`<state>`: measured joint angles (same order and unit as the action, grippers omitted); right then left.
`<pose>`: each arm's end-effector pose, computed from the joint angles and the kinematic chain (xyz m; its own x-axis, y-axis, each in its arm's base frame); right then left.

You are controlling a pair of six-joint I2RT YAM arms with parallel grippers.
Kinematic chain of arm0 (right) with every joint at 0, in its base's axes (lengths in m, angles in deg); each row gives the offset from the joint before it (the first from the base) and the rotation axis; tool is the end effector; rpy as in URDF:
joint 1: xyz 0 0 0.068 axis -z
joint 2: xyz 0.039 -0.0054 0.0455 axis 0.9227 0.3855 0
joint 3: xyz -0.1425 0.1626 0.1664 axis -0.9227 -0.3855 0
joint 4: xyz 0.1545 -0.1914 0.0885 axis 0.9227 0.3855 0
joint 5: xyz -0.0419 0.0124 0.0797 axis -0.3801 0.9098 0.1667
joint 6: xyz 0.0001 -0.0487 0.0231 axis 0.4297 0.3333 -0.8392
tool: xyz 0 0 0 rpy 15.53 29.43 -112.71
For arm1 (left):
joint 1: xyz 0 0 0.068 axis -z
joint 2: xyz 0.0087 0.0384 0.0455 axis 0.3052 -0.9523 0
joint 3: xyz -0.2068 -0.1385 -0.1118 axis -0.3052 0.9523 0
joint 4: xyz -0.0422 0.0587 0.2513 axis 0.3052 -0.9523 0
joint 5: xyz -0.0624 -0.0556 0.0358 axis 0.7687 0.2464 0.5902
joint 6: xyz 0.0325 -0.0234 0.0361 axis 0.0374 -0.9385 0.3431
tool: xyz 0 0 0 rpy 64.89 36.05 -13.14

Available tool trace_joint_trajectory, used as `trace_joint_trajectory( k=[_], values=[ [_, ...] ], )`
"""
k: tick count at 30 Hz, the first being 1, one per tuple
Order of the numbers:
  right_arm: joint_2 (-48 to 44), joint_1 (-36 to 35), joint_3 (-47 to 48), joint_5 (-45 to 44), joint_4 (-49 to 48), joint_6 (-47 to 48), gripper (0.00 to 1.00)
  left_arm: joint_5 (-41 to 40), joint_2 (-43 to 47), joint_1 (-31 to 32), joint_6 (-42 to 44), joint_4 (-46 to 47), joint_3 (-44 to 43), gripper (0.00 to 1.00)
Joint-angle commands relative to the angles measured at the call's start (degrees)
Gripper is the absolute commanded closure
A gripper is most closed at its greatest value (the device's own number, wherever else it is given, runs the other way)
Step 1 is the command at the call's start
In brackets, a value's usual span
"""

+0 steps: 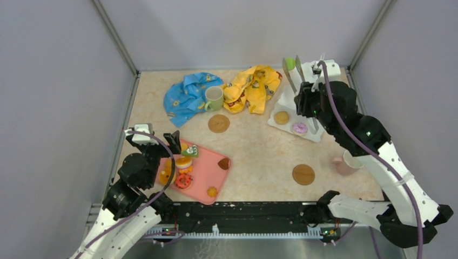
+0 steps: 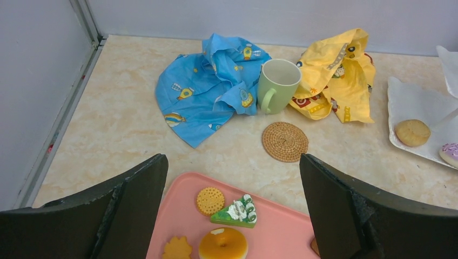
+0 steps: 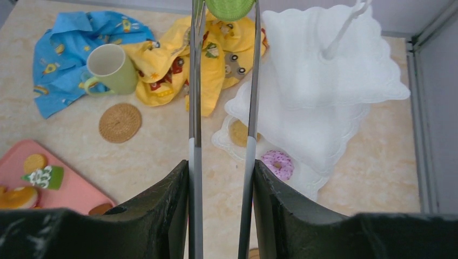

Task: Serve the afternoon tea
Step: Place the desert on the desert table.

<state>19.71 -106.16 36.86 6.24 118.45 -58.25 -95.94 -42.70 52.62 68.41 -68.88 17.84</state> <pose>0.1513 0.1021 0.4556 -0.3229 -0.0290 -0.9460 -0.1934 0.9805 0.0360 0.0766 -0.0310 0.3306 -0.0565 -0.1294 -0.9900 0.0579 0.9895 -0.1327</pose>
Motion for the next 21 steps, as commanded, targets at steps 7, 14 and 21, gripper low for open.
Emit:
trace_joint_trajectory(
  k=[7, 14, 21],
  values=[
    [3.63, 11.01, 1.51, 5.18, -1.56, 2.03, 0.67, 0.58, -0.39, -0.13, -0.21, 2.21, 0.3, 0.01],
    [5.4, 13.91, -0.02, 5.78, -3.35, 2.52, 0.67, 0.72, -0.44, -0.18, -0.13, 2.34, 0.3, 0.01],
    [5.79, 14.66, -1.06, 5.34, -3.93, 2.85, 0.63, 0.6, -0.46, -0.16, -0.1, 2.39, 0.41, 0.01]
  ],
)
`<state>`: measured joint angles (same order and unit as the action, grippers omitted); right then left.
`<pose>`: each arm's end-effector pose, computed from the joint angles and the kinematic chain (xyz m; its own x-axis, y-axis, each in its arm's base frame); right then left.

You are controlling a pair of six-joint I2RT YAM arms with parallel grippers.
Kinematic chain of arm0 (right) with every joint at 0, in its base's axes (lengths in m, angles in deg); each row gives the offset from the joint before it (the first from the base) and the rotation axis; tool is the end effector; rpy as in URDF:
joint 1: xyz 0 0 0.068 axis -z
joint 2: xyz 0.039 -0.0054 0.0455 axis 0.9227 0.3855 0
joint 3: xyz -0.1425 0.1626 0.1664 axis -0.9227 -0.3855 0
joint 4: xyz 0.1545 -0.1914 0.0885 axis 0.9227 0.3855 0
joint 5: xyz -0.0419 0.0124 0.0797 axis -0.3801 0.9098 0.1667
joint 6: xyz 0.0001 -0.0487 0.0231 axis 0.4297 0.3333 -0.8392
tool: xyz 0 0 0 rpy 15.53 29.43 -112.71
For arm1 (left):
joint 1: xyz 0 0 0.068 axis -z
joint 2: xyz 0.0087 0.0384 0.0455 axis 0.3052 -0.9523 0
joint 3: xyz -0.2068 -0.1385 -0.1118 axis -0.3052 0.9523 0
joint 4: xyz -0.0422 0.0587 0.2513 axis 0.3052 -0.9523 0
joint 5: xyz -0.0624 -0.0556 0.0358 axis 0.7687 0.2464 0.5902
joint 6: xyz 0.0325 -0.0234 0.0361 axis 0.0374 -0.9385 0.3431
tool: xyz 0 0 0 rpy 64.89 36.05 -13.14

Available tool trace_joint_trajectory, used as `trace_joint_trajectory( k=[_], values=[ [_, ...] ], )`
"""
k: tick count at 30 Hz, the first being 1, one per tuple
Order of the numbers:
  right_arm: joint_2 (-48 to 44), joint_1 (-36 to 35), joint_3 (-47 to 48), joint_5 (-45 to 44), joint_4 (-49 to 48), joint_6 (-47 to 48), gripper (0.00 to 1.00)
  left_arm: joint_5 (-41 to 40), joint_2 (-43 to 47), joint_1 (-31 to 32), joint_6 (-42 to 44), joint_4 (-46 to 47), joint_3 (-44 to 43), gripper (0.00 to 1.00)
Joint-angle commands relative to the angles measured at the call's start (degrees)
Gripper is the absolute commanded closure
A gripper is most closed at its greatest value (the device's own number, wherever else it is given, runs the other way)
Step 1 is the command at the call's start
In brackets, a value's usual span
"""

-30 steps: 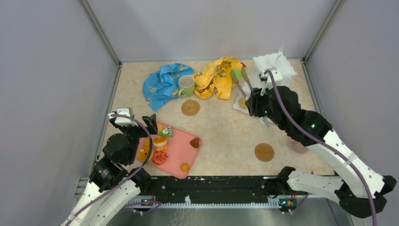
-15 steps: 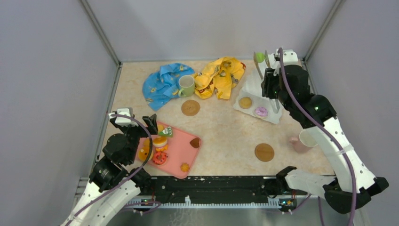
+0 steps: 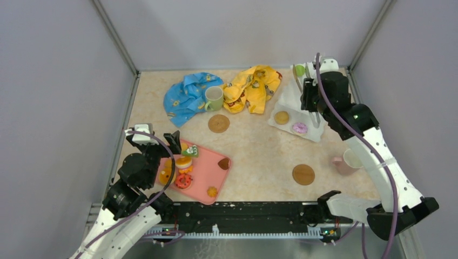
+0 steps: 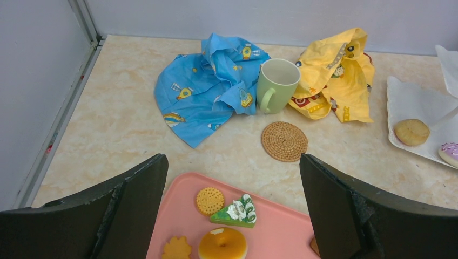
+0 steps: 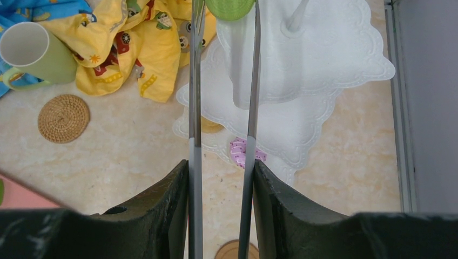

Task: Serve the afternoon tea
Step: Place the desert on the desert table, then pick up the desert from the tray.

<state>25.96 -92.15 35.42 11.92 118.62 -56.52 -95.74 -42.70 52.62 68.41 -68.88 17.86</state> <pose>0.2058 0.0819 0.4272 -0.4518 -0.0332 -0.8915 -0.0505 0.9987 -0.0116 0.0766 -0.0311 0.3305 -0.0574 -0.1292 -0.9900 0.0613 0.9893 -0.1327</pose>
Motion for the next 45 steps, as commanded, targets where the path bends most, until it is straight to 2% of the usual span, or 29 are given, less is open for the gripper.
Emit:
trace_joint_trajectory(
  k=[1, 14, 17, 29, 36, 45],
  values=[
    [-0.42, 0.65, 0.52, -0.45, -4.1, 1.23, 0.63, 0.48, -0.56, -0.18, -0.05, 2.43, 0.34, 0.01],
    [-1.54, 0.65, 2.18, -2.02, -2.19, 1.66, 0.52, 0.57, -0.72, -0.14, -0.07, 2.32, 0.3, 0.01],
    [-2.13, 0.65, 2.6, -0.79, -2.0, 1.76, 0.53, 0.57, -0.72, -0.17, -0.09, 2.31, 0.28, 0.01],
    [-4.6, 0.66, 5.54, 13.8, -0.24, 2.17, 0.56, -0.12, -0.65, -0.15, 0.0, 2.31, 0.34, 0.01],
    [-9.21, 0.03, -4.03, 30.01, -7.94, -1.75, 0.57, -0.69, -0.48, -0.21, 0.01, 2.32, 0.26, 0.01],
    [-12.37, -9.73, -15.51, 28.99, -14.62, -2.4, 0.58, -2.15, 2.03, -0.17, 0.08, 2.78, 0.71, 0.01]
  ],
)
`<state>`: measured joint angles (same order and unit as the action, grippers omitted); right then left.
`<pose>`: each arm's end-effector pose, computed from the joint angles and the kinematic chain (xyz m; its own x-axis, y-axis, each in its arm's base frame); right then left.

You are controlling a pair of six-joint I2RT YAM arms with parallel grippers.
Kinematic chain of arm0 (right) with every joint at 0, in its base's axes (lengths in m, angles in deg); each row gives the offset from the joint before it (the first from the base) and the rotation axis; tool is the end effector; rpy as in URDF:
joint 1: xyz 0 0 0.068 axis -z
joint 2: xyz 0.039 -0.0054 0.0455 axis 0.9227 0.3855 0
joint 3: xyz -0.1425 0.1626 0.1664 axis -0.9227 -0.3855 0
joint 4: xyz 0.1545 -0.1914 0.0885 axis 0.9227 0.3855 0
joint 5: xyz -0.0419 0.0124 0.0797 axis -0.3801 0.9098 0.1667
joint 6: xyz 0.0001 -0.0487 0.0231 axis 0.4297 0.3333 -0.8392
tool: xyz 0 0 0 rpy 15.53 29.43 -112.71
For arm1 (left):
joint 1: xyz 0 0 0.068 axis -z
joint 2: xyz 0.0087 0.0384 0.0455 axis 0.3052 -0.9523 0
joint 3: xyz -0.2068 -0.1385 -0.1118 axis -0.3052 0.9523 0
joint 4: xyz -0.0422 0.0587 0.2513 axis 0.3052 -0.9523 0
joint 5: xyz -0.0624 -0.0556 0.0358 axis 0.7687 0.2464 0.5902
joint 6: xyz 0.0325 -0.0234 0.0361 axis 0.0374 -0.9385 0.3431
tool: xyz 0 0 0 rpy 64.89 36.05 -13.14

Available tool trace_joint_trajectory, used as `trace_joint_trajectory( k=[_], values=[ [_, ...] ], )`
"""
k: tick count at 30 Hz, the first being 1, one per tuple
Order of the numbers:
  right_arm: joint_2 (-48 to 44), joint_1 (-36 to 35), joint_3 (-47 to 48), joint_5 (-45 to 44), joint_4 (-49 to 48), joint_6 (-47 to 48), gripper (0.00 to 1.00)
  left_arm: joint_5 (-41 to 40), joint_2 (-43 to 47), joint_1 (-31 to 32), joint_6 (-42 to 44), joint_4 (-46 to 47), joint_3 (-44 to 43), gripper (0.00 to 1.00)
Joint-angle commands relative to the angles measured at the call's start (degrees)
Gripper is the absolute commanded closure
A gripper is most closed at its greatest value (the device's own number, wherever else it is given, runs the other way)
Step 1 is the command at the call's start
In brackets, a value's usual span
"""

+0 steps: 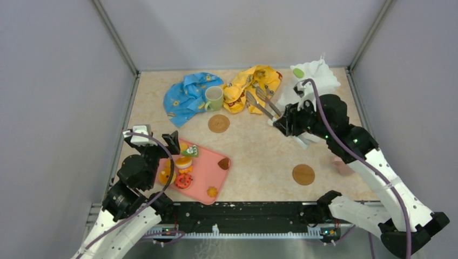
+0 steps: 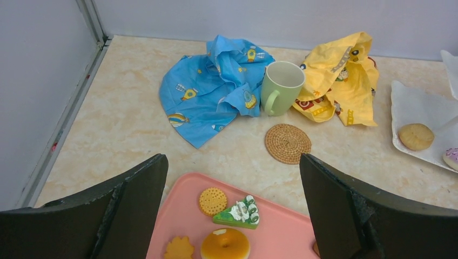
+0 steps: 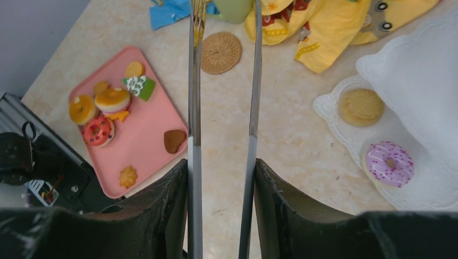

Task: Serve the afternoon tea
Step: Pick up the desert from the tray.

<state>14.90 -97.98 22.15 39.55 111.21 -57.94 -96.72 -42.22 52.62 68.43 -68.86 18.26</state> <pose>0.1592 0.1000 0.4010 -0.4562 -0.0472 -0.8886 -0.5349 0.8126 0.2315 0.0759 -0.0300 0.3289 -0.0532 -0.1300 -0.9901 0.0447 0.9902 -0.1324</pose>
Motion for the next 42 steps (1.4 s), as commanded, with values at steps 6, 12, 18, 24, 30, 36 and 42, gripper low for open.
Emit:
trace_joint_trajectory(
  k=[6, 12, 18, 24, 30, 36, 42],
  values=[
    [-0.84, -14.91, -13.16, 0.09, -17.58, -2.38, 0.58, -1.97, 1.67, -0.18, 0.14, 2.48, 0.31, 0.01],
    [4.01, -23.88, -20.42, -2.43, -29.47, -2.19, 0.57, -2.58, 2.45, -0.2, 0.06, 2.38, 0.31, 0.01],
    [12.2, -28.26, -19.26, -5.17, -26.73, 0.27, 0.57, -2.13, 2.49, -0.16, 0.33, 2.44, 0.44, 0.01],
    [13.27, -31.94, -19.25, -7.11, -19.54, -0.44, 0.57, -1.8, 2.42, -0.16, 0.51, 2.81, 0.59, 0.01],
    [13.62, -35.74, -19.52, -11.19, -15.67, -4.02, 0.54, -1.7, 2.32, -0.18, 0.59, 2.85, 0.53, 0.01],
    [14.69, -36.75, -19.66, -14.93, -13.31, -5.35, 0.54, -1.52, 2.27, -0.14, 0.51, 2.73, 0.48, 0.01],
    [15.29, -36.85, -19.86, -14.01, -13.5, -5.96, 0.54, -1.34, 2.12, -0.18, 0.51, 2.81, 0.54, 0.01]
  ],
)
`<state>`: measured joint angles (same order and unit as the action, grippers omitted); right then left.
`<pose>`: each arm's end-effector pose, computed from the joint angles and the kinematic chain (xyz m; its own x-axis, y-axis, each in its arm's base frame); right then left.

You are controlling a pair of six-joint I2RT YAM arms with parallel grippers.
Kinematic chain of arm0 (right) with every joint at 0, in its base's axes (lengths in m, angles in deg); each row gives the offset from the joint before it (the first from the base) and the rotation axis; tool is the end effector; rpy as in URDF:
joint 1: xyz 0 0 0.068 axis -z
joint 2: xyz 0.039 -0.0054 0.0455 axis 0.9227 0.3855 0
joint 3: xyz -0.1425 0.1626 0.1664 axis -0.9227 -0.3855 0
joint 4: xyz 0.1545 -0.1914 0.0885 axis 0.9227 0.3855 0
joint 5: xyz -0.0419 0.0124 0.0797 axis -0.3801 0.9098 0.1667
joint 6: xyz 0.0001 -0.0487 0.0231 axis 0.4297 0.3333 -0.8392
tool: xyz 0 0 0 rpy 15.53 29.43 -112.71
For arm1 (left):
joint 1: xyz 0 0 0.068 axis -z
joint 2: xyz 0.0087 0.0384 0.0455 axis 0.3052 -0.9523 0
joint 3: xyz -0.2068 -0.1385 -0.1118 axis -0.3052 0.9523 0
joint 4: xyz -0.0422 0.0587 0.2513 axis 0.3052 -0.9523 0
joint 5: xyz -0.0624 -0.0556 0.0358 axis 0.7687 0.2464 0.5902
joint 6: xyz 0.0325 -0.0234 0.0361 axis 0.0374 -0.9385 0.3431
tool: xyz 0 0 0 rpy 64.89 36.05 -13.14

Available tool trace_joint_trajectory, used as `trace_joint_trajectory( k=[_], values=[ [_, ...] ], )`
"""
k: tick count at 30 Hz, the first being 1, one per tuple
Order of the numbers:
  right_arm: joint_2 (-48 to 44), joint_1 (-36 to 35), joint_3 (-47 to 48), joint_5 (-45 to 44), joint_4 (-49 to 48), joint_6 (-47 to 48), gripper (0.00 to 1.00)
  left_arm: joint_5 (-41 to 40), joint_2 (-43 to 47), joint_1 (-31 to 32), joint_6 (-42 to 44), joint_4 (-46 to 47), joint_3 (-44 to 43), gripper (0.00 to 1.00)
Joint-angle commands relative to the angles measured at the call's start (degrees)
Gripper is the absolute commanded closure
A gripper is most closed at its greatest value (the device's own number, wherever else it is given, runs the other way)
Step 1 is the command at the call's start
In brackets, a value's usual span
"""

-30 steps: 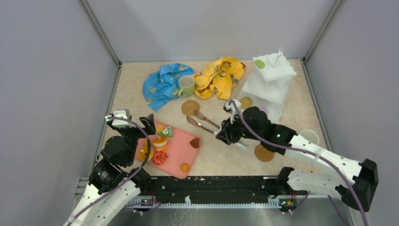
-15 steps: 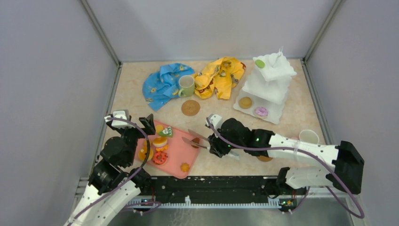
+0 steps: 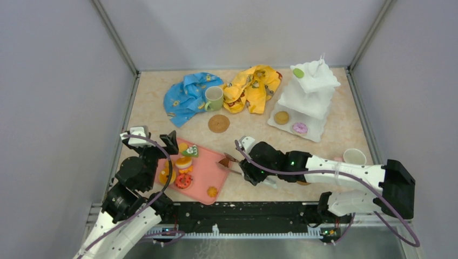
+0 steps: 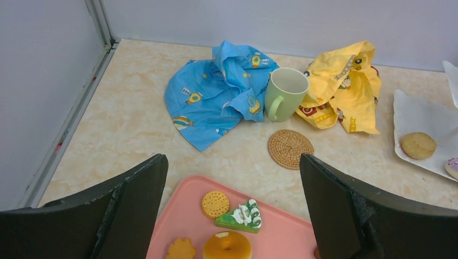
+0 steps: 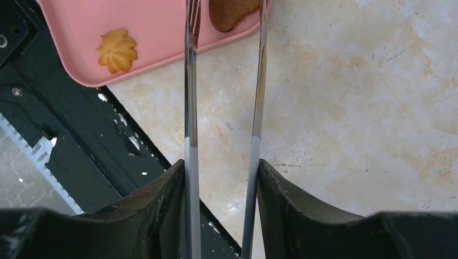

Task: Serve the afternoon tea
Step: Pick up the desert from the tray.

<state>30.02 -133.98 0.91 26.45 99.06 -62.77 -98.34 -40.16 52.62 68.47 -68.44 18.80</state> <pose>0.1015 0.2271 0.2415 -0.5275 -0.5292 -0.6646 -0.7747 0.6208 0.1206 0.0708 -0.0254 0.3288 -0.0211 -0.1486 -0.9887 0.0207 0.9886 -0.1491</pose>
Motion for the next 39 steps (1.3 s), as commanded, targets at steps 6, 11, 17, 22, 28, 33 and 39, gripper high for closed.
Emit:
trace_joint_trajectory(
  k=[6, 11, 17, 22, 28, 33, 39],
  values=[
    [1.33, -1.53, 2.55, -0.45, -0.18, -1.27, 0.55, 0.33, 0.02, -0.19, 0.51, 2.43, -0.01, 0.01],
    [3.02, -2.54, 3.39, 0.11, -0.02, -1.15, 0.55, 0.36, 0.0, -0.19, 0.51, 2.41, -0.07, 0.01],
    [4.78, -3.97, 5.5, -0.85, 1.13, -0.89, 0.53, 0.36, 0.12, -0.21, 0.55, 2.33, -0.02, 0.01],
    [5.3, -4.19, 7.03, -3.46, 3.23, -0.16, 0.54, 0.36, 0.06, -0.22, 0.49, 2.32, -0.04, 0.01],
    [5.88, -4.48, 7.43, -3.02, 3.48, 0.22, 0.57, 0.34, 0.17, -0.2, 0.46, 2.3, -0.03, 0.01],
    [5.92, -4.62, 6.07, -2.63, 0.37, 0.65, 0.57, 0.36, 0.18, -0.17, 0.45, 2.23, -0.03, 0.01],
    [7.28, -4.56, 5.88, -2.64, -1.58, 0.62, 0.56, 0.37, 0.43, -0.15, 0.46, 2.19, -0.07, 0.01]
  ],
)
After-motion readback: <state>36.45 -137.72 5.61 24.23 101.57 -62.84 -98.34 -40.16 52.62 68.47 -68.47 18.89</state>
